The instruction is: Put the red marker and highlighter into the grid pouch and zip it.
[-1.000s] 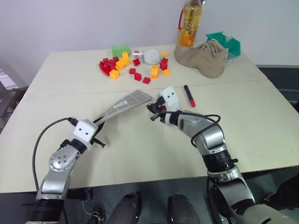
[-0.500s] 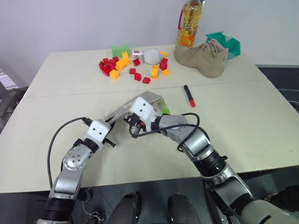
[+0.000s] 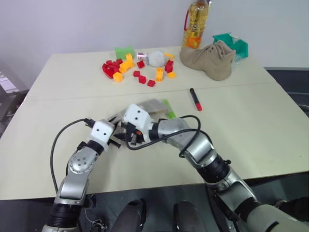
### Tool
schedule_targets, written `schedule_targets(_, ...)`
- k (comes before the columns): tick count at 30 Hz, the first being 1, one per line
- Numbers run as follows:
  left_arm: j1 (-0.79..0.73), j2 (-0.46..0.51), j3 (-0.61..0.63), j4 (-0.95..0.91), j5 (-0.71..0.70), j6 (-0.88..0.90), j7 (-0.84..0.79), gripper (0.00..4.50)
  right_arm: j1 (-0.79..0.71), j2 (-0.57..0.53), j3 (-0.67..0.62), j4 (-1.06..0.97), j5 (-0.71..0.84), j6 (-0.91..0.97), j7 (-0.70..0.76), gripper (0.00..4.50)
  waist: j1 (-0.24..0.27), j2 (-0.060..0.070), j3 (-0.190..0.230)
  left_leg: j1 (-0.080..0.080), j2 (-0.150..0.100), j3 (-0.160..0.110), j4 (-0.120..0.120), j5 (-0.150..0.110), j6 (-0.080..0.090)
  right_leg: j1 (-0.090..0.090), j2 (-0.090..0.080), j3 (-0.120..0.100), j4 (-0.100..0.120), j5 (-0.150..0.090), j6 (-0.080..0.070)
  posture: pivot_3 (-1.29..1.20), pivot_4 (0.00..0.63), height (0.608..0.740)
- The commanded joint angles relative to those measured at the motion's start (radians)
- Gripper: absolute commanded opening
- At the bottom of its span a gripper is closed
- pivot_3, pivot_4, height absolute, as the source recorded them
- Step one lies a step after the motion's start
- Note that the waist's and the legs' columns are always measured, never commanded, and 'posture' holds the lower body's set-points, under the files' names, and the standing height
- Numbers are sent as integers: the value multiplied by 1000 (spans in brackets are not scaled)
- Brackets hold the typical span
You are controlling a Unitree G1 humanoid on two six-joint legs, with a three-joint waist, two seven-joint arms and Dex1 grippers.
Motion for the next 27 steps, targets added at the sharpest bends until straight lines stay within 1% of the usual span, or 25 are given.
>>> schedule_targets(1,-3,7,72,-48,-1,17,51,0,16,-65,-117,-49,-6,-21,-26,3285,6,0,0,0,0,0,0,0,0,0,0,0,0,0,0,0,150,740)
schedule_targets(3,1,9,88,-48,3,25,66,0,24,-95,-172,-37,-10,0,-57,3285,18,0,0,0,0,1,0,0,0,0,0,0,0,0,0,0,150,740)
schedule_targets(5,3,10,94,-42,9,29,74,0,20,-108,-224,21,-22,18,-103,3285,21,0,0,0,0,1,0,0,0,0,0,0,0,0,0,0,150,740)
schedule_targets(6,3,11,95,-36,15,30,81,0,16,-108,-261,63,-13,29,-119,3506,22,0,0,0,0,1,0,0,0,0,0,0,0,0,0,0,150,740)
schedule_targets(9,-1,10,96,-26,18,33,88,0,10,-110,-315,157,-28,28,-170,4473,21,0,0,0,0,2,0,0,0,2,0,0,0,0,0,0,150,740)
schedule_targets(11,-4,11,92,-21,17,34,85,0,4,-93,-337,204,-37,36,-215,4473,20,0,0,0,0,2,0,0,0,1,0,1,0,0,0,0,150,740)
schedule_targets(19,-18,16,92,-3,19,36,81,0,28,-24,-358,292,-30,73,-289,4473,18,0,0,0,1,3,0,0,0,1,0,2,0,0,0,0,150,740)
schedule_targets(21,-19,16,92,-2,18,36,80,0,35,-22,-352,296,-37,78,-298,3966,19,0,0,0,0,3,0,0,0,1,0,3,0,0,0,0,150,740)
schedule_targets(23,-19,17,91,-1,17,36,78,0,37,-29,-337,303,-55,69,-306,3212,20,0,0,0,0,3,0,0,0,1,0,3,0,0,0,0,150,740)
schedule_targets(24,-19,18,91,-1,16,36,77,0,37,-32,-335,306,-60,61,-311,2610,20,0,0,0,0,3,0,0,0,1,0,3,0,0,0,0,150,740)
schedule_targets(27,-21,18,90,2,15,35,75,0,37,-33,-335,309,-67,45,-308,1080,17,0,0,0,0,3,0,0,0,1,0,3,0,0,0,0,150,740)
